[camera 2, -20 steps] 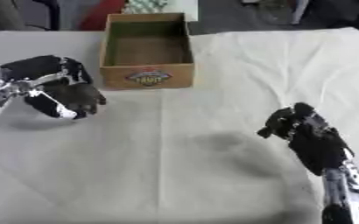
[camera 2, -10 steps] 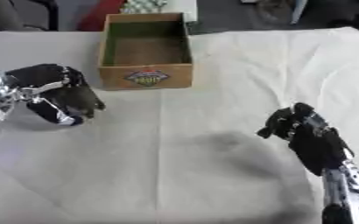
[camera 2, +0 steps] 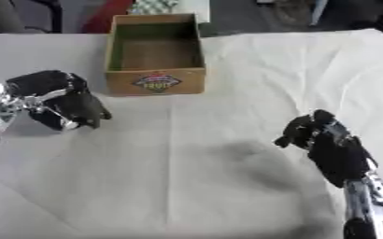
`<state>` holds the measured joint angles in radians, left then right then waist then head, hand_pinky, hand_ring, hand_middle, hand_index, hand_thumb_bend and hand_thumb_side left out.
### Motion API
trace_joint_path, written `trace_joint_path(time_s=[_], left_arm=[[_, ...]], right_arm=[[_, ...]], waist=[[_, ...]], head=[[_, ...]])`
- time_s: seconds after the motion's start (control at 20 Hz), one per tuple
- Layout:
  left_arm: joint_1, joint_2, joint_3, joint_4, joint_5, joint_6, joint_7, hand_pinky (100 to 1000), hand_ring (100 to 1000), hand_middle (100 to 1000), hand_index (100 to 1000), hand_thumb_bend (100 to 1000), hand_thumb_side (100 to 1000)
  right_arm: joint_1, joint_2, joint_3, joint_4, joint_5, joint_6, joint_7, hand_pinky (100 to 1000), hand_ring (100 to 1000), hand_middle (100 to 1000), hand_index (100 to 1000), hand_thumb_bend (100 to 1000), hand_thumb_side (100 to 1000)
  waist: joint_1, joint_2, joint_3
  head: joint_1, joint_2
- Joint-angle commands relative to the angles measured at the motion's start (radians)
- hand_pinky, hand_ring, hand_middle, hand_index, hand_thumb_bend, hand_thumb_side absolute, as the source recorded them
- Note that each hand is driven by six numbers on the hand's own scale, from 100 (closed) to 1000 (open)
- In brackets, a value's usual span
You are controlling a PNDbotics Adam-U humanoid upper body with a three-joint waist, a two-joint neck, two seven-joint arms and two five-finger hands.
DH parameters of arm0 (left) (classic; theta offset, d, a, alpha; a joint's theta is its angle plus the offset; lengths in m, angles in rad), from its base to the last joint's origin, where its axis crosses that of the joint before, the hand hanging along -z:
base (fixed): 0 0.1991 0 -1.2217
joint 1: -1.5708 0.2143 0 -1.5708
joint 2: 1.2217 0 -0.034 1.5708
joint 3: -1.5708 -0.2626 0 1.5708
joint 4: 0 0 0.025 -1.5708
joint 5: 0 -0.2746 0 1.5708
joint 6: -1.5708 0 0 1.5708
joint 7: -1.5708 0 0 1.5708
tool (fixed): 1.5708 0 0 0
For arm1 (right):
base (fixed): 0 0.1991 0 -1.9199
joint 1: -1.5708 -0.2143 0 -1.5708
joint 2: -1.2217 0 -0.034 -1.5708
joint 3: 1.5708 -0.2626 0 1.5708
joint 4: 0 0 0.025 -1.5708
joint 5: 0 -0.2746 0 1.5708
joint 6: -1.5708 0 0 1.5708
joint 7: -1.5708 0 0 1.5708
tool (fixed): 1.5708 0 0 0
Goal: Pick up objects on the table and place them in the box.
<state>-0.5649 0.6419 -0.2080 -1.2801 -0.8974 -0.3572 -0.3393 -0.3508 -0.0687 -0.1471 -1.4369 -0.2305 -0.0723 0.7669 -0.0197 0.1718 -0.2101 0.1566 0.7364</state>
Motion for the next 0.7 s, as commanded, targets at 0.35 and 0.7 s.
trace_joint_path(time_s=[0.35,0.7], left_arm=[[-0.017,0.068,0.007,-0.090,0.096,-0.030,-0.090,650,441,409,530,100,211],[-0.054,0.139,0.021,-0.157,0.180,-0.023,-0.177,648,434,396,520,117,211]], right_arm=[[-0.006,-0.022,0.001,-0.014,-0.002,0.000,0.000,646,513,535,634,100,861],[-0.003,-0.026,0.000,-0.015,-0.001,0.002,-0.001,647,514,535,634,100,862]], waist=[[0.007,-0.017,-0.003],[0.012,-0.019,-0.005]], head=[[-0.003,-0.010],[-0.011,-0.018]])
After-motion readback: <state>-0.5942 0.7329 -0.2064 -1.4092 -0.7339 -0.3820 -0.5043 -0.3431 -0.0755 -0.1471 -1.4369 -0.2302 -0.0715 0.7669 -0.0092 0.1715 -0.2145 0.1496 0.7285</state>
